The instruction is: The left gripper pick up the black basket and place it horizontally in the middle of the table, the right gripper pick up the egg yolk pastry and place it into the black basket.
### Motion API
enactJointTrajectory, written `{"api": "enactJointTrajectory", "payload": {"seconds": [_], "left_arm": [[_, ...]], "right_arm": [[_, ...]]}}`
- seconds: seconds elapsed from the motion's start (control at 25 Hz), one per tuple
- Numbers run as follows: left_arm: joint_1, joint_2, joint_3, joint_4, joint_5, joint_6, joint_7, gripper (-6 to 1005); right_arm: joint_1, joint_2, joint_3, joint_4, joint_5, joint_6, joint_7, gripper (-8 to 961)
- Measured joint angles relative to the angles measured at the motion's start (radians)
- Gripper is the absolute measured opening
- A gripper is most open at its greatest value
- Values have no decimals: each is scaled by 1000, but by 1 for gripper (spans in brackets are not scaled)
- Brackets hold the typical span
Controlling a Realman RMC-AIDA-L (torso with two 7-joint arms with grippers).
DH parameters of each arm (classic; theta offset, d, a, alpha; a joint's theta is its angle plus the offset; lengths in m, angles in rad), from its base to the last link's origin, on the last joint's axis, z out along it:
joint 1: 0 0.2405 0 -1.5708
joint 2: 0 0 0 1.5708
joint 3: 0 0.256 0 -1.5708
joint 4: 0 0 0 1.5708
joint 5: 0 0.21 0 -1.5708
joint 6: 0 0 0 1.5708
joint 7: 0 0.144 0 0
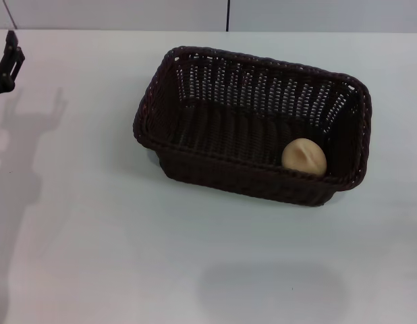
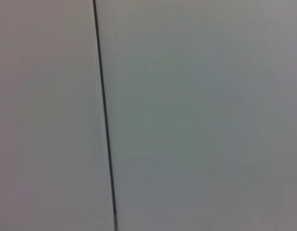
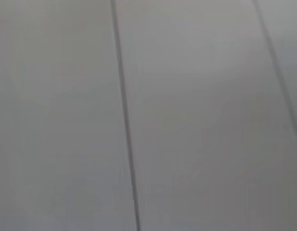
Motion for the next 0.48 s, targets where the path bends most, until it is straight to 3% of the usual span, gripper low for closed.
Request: {"api": "enactJointTrajectory", "payload": {"seconds": [0.48], "left_arm": [[23, -2, 5, 64, -70, 83, -86, 802]], "right_arm": [[-11, 2, 18, 2, 0, 16, 1, 773]]}}
